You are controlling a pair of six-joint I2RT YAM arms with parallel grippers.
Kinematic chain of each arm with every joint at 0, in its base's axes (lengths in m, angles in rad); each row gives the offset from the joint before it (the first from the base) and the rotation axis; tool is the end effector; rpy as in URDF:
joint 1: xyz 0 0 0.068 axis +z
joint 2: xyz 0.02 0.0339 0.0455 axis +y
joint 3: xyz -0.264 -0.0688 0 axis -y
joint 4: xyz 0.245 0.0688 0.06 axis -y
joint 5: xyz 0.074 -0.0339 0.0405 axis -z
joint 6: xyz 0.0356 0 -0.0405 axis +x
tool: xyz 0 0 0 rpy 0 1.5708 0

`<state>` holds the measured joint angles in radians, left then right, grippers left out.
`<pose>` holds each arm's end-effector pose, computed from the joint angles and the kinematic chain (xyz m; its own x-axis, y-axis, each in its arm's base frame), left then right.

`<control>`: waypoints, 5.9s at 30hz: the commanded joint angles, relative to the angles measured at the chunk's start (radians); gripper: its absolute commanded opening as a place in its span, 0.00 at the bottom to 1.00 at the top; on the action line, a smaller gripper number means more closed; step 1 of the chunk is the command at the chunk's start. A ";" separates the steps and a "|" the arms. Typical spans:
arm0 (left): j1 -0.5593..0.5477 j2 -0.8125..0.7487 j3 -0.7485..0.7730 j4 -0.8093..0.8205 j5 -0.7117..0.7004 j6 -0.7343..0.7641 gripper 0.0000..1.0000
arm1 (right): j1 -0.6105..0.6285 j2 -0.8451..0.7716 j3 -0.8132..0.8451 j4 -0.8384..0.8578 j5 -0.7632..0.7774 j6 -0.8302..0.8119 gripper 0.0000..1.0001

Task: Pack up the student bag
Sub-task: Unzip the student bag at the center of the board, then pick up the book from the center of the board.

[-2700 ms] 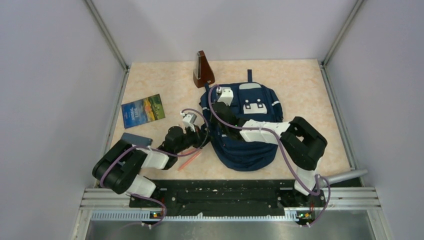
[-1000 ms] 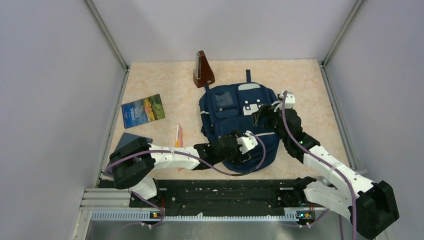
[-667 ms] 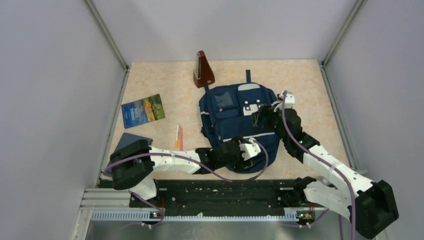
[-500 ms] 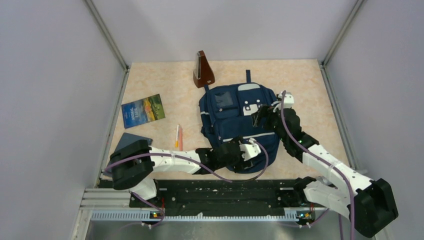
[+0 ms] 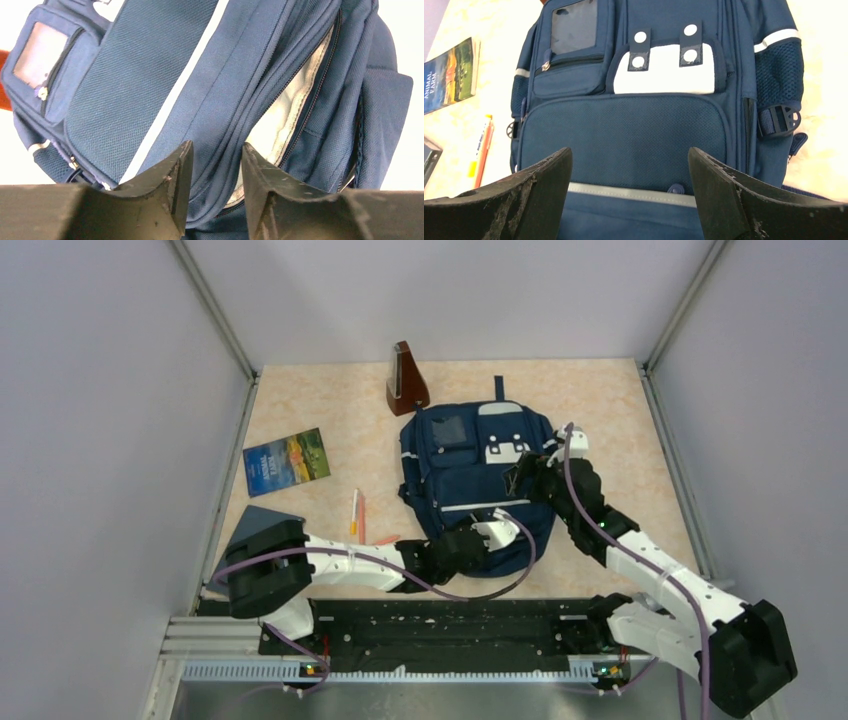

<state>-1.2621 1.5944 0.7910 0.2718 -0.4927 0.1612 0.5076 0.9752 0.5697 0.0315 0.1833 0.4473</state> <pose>0.1164 -0.3096 0.1893 -0.0372 0.5820 -0.8123 0.7310 0.5701 0.3750 0.1973 0.1023 0.2507 -0.4305 0.2472 -0.8681 -0.1591 0.9259 0.3426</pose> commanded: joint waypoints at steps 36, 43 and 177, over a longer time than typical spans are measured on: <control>0.309 -0.278 0.196 -0.124 0.101 0.024 0.00 | 0.183 -0.005 -0.059 0.322 0.160 -0.495 0.73; 0.347 -0.277 0.214 -0.153 0.124 0.002 0.00 | 0.189 0.014 -0.013 0.325 0.214 -0.571 0.70; 1.221 0.550 0.849 -0.716 -0.033 -0.169 0.78 | 0.089 0.107 0.214 0.094 0.045 -0.222 0.00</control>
<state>-0.0494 2.1098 1.5959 -0.4435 -0.5354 -0.0002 0.6052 1.0916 0.7654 0.0402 0.2584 0.1772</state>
